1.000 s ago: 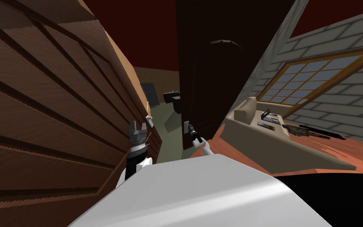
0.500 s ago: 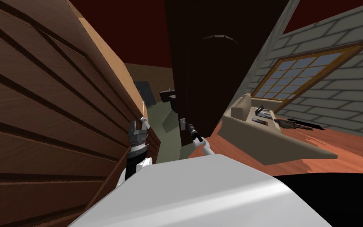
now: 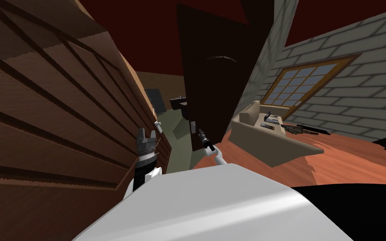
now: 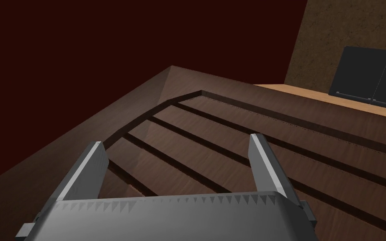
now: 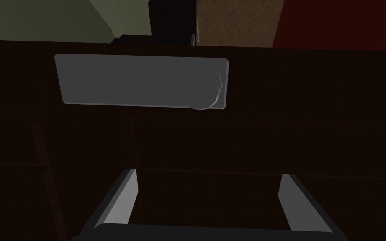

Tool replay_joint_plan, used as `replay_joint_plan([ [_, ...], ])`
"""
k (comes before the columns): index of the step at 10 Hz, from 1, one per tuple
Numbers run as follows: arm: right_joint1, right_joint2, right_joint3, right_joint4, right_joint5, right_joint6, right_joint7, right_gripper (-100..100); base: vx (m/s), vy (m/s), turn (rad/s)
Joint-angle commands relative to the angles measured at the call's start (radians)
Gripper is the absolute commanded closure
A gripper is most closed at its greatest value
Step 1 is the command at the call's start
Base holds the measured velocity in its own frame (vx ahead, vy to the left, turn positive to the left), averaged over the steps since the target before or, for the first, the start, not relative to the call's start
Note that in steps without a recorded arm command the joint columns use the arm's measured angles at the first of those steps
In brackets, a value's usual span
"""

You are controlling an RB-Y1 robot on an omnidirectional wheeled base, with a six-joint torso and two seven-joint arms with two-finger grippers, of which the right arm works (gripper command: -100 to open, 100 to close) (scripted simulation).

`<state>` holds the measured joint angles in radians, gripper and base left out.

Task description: Push the door open

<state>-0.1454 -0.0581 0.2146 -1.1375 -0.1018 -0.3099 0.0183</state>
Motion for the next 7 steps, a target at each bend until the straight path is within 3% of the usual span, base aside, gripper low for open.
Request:
replay_joint_plan([
  [1, 0.0, 0.0, 0.0, 0.0, 0.0, 0.0, 0.0, -100, -0.103, 0.009, -0.005],
  [7, -0.013, -0.004, -0.018, 0.024, 0.002, -0.018, 0.005, -100, 0.181, 0.058, 0.024],
])
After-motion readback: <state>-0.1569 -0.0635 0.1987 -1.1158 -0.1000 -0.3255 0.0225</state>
